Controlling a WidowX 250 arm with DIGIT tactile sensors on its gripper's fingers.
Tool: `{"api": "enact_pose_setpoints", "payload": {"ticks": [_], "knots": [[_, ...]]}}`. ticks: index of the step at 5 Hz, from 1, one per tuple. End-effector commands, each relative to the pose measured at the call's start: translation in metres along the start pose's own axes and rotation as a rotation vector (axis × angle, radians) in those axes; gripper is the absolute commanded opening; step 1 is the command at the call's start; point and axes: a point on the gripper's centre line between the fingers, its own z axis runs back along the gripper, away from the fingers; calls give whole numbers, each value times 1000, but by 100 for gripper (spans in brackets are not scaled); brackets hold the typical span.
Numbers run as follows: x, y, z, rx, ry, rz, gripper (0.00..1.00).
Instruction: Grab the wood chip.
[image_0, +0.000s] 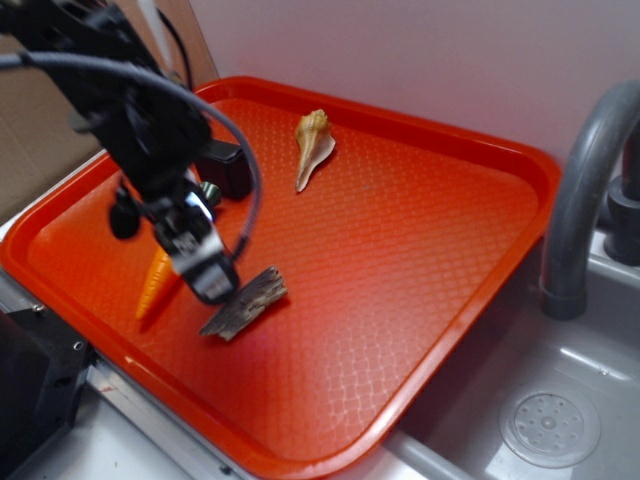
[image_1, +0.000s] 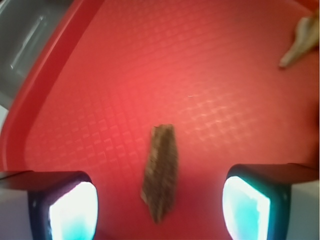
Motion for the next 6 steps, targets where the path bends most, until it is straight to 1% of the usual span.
{"api": "enact_pose_setpoints", "payload": {"ticks": [1,2,3,4,5,6], "knots": [[3,-12,-42,-16,109,-59,100],[-2,-9,-44,27,158,-62,100],[-4,-10,-44,16,166,-65,0],[-6,-9,-40,35,172,-57,0],[-6,-5,-37,60,196,-30,0],[2,-1,-19,114,200,13,0]]}}
